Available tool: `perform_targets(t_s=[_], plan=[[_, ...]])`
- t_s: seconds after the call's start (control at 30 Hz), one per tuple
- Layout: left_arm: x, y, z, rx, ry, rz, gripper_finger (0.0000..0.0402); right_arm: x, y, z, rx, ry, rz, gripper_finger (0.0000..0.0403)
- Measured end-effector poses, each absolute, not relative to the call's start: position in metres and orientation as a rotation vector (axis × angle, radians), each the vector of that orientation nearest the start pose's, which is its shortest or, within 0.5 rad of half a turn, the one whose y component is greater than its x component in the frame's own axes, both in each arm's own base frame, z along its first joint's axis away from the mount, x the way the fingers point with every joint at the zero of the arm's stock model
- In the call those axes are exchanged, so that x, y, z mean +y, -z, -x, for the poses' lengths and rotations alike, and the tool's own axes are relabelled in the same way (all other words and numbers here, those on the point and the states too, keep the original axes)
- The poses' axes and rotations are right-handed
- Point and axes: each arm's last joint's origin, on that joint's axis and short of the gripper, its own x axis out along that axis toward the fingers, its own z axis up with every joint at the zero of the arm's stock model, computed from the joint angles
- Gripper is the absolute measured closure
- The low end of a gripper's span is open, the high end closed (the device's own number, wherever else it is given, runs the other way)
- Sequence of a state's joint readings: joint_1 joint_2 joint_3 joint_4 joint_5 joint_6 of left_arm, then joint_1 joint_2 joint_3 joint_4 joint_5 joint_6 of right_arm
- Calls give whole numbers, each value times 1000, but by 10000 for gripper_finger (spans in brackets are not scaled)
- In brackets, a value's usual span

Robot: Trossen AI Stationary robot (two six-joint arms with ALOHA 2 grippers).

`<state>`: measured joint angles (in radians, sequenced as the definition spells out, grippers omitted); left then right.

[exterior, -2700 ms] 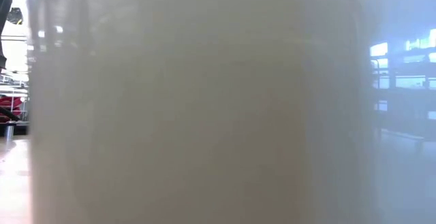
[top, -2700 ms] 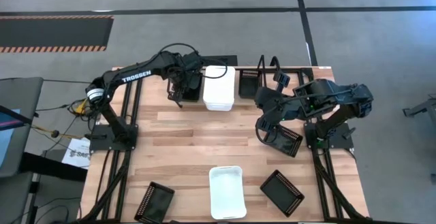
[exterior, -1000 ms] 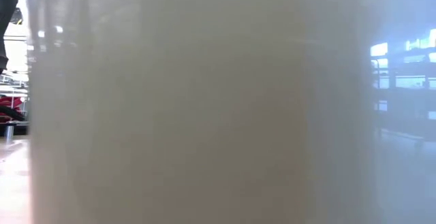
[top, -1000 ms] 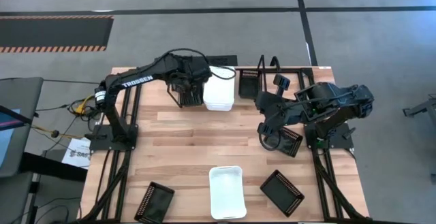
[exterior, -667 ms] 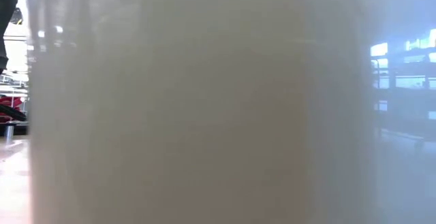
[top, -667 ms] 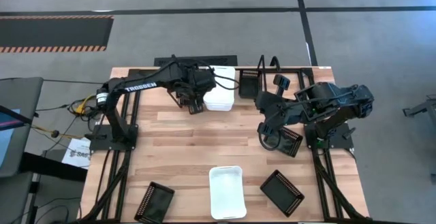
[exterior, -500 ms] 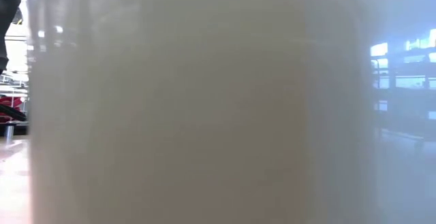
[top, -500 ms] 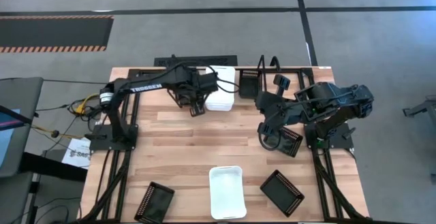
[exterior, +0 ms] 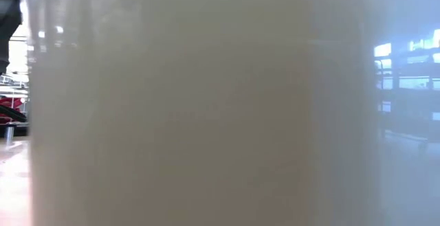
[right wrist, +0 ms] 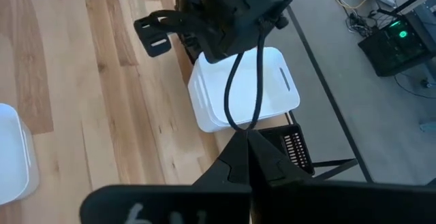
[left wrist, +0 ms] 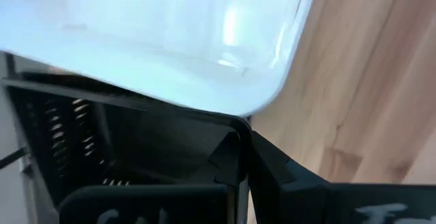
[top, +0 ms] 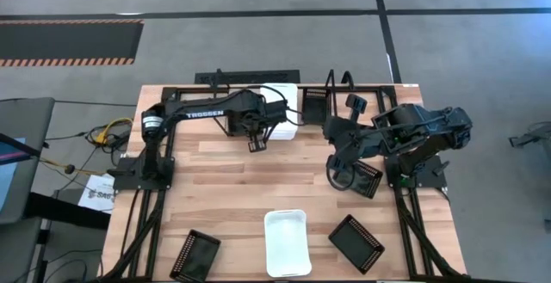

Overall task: Stack baskets on shelf by color
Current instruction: Stack the black bin on top of the left black bin on the shelf

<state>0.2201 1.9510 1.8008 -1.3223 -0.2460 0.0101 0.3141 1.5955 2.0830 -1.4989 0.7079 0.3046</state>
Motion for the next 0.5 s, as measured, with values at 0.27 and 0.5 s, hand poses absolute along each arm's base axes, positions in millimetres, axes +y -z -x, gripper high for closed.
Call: perform_targets(t_s=[0.27, 0.5], plan=[[98, -277, -367, 1472, -411, -47, 401, 63, -459, -255, 825, 486, 222, 401], [102, -277, -366, 1480, -413, -70, 401, 63, -459, -255, 827, 486, 223, 401]])
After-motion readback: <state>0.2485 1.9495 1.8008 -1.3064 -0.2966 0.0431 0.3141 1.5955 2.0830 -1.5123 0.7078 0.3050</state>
